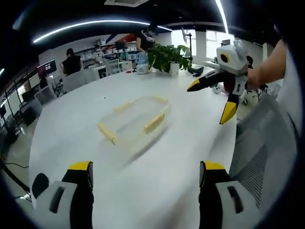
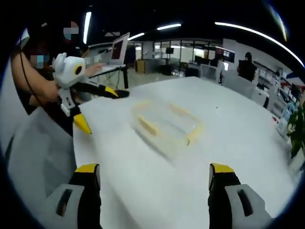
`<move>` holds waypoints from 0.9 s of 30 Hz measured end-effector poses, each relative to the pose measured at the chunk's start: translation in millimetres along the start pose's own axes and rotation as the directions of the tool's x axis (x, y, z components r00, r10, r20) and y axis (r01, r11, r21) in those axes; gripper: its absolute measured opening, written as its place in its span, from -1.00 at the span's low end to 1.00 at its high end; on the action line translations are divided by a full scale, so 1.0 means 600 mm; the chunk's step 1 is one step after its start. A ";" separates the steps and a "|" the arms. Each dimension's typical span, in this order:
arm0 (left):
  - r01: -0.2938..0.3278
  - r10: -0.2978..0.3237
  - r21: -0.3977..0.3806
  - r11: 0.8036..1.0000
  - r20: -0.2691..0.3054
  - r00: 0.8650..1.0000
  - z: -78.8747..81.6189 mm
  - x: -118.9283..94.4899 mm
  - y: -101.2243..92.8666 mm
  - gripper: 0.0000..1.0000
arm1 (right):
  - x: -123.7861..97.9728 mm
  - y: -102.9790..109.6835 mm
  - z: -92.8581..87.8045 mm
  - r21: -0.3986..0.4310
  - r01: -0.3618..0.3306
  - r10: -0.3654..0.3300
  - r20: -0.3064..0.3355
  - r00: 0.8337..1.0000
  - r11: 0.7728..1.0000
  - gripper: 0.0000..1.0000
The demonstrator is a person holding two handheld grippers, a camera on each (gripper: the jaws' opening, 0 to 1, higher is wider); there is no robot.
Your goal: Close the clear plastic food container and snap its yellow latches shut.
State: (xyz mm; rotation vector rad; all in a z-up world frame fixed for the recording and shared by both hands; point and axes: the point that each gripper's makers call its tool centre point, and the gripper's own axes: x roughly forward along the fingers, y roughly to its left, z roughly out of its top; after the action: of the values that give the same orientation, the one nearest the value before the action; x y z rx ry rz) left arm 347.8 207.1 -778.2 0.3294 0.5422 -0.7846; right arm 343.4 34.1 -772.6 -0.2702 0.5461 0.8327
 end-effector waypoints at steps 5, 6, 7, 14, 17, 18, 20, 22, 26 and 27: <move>-0.007 0.007 -0.019 1.000 0.008 1.000 -0.003 -0.006 0.001 0.89 | -0.010 0.000 -0.003 0.012 0.010 -0.010 0.011 1.000 1.000 0.91; -0.009 0.009 -0.023 1.000 0.011 1.000 -0.001 -0.008 0.001 0.89 | -0.012 0.000 -0.004 0.015 0.011 -0.011 0.010 1.000 1.000 0.91; -0.014 0.015 -0.023 1.000 0.016 1.000 0.000 -0.011 0.002 0.88 | -0.015 0.002 -0.005 0.014 0.012 -0.012 0.011 1.000 1.000 0.91; -0.025 0.026 -0.042 0.999 0.017 1.000 -0.009 -0.018 -0.001 0.87 | -0.026 0.004 -0.020 0.032 0.021 -0.021 0.007 1.000 0.999 0.91; -0.029 0.030 -0.046 0.999 0.021 0.999 -0.012 -0.021 -0.003 0.87 | -0.030 0.006 -0.027 0.037 0.023 -0.023 0.003 1.000 0.999 0.91; -0.027 0.028 -0.052 0.998 0.020 0.999 -0.013 -0.022 -0.005 0.87 | -0.031 0.007 -0.029 0.041 0.022 -0.023 0.004 1.000 0.999 0.91; -0.027 0.028 -0.050 0.998 0.020 0.999 -0.015 -0.024 -0.006 0.87 | -0.031 0.010 -0.033 0.043 0.022 -0.022 -0.001 1.000 0.999 0.91; -0.028 0.029 -0.052 0.998 0.020 0.999 -0.018 -0.027 -0.007 0.87 | -0.033 0.011 -0.036 0.044 0.023 -0.023 -0.003 1.000 0.999 0.91; -0.034 0.036 -0.066 0.997 0.024 0.999 -0.023 -0.033 -0.009 0.86 | -0.040 0.012 -0.039 0.051 0.029 -0.029 0.001 1.000 0.998 0.91; -0.033 0.035 -0.089 0.995 0.029 0.999 -0.024 -0.034 -0.010 0.86 | -0.042 0.012 -0.039 0.050 0.033 -0.034 0.004 0.999 0.998 0.90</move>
State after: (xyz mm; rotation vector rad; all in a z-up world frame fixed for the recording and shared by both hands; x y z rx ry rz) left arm 326.8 221.9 -778.8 0.2437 0.5399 -0.7292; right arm 315.9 12.8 -778.2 -0.2312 0.5559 0.7860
